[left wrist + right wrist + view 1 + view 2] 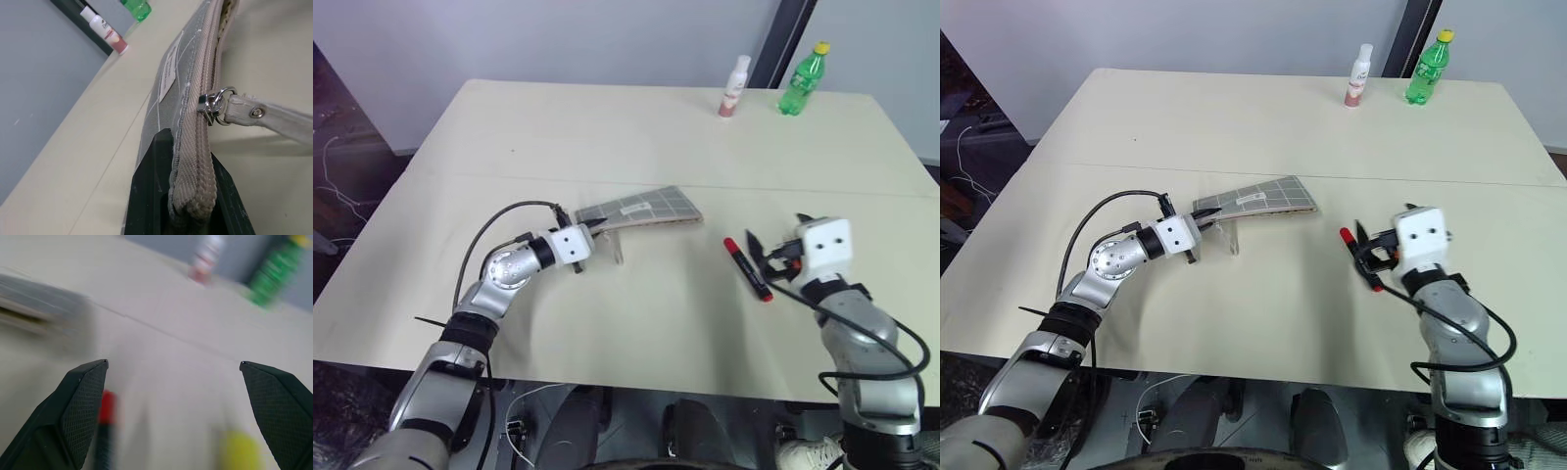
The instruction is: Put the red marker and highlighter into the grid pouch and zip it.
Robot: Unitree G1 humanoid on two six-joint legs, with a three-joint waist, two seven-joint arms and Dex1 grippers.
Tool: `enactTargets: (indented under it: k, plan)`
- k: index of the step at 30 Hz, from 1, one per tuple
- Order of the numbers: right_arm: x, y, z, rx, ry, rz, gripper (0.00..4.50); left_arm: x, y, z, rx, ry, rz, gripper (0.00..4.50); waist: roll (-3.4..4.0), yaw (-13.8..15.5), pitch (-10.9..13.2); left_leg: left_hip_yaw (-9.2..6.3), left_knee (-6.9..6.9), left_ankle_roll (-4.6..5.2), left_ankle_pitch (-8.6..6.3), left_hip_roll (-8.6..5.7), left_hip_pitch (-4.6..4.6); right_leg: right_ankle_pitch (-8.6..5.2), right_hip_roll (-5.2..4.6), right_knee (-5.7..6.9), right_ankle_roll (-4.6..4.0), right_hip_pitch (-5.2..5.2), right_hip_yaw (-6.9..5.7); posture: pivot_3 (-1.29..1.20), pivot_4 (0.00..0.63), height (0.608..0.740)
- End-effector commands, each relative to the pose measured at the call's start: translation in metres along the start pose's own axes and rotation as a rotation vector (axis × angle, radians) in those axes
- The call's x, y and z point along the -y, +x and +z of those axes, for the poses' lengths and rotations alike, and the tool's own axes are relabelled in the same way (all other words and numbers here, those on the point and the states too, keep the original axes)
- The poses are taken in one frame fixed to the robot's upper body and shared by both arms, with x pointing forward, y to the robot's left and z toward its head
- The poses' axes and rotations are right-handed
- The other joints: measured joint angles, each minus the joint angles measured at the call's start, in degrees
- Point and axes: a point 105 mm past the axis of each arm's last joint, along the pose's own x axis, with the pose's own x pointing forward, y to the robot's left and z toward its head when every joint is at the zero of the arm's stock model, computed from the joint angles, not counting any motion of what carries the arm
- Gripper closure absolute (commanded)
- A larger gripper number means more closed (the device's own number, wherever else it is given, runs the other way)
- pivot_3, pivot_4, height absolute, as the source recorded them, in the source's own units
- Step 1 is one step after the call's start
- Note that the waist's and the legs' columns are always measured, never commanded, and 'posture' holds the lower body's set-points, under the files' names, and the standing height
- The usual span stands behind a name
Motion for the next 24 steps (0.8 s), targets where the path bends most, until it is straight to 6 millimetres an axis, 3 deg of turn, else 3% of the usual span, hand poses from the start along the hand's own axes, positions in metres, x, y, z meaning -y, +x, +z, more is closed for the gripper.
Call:
enactTargets:
  k: [1,4,13,16,19,21,22,24]
  plan:
    - [0.026,-0.009,-0.021,-0.121,0.029,-0.077,0.03,-0.011,0.001,0.009,0.045,0.008,0.032,4.5,0.0,-0.01,0.0,0.0,0.0,0.0,0.0,0.0,0.0,0.0,0.0,-0.02,0.0,0.01,-0.01,0.0,0.15,0.74]
    - [0.042,-0.012,-0.035,-0.201,0.099,-0.127,0.03,-0.007,0.001,0.01,0.048,0.008,0.022,4.5,0.01,-0.18,0.0,0.0,0.0,0.01,0.0,0.0,0.01,0.01,0.0,-0.01,0.0,0.02,-0.01,0.0,0.15,0.74]
    - [0.034,-0.015,-0.06,-0.36,0.202,-0.029,0.03,-0.003,-0.001,0.006,0.035,0.0,0.019,4.5,0.01,-0.14,0.0,-0.01,0.07,0.05,0.0,0.02,0.02,0.01,-0.02,-0.01,0.0,0.07,-0.01,0.0,0.15,0.74]
    - [0.037,-0.016,-0.066,-0.39,0.207,-0.052,0.85,-0.005,0.0,0.008,0.041,0.003,0.021,4.5,0.01,-0.1,0.0,-0.01,0.11,0.06,-0.01,0.02,0.02,0.01,-0.02,-0.01,0.0,0.1,-0.02,0.0,0.15,0.74]
    - [0.038,-0.014,-0.064,-0.385,0.228,-0.06,2.44,-0.009,0.001,0.01,0.052,-0.015,0.028,4.5,0.01,-0.06,0.0,-0.01,0.15,0.07,-0.02,0.02,0.01,0.01,-0.03,-0.02,0.0,0.11,-0.02,0.0,0.15,0.74]
    - [0.038,-0.009,-0.051,-0.347,0.231,-0.045,3.45,-0.01,0.001,0.011,0.059,-0.051,0.021,4.5,0.01,-0.11,0.0,-0.01,0.16,0.07,-0.02,0.01,0.01,0.01,-0.03,-0.02,0.0,0.11,-0.02,0.0,0.15,0.74]
    - [0.036,-0.004,-0.038,-0.294,0.207,-0.019,3.64,-0.01,0.0,0.012,0.069,-0.088,0.008,4.5,0.01,-0.15,0.0,-0.01,0.16,0.07,-0.02,0.01,0.0,0.01,-0.03,-0.02,0.0,0.1,-0.02,0.0,0.15,0.74]
    - [0.024,0.003,-0.01,-0.178,0.142,0.086,3.62,-0.01,-0.001,0.014,0.089,-0.143,-0.017,4.5,0.03,-0.19,0.01,-0.01,0.16,0.07,-0.02,0.01,0.0,0.01,-0.03,-0.02,-0.01,0.09,-0.02,0.0,0.15,0.74]
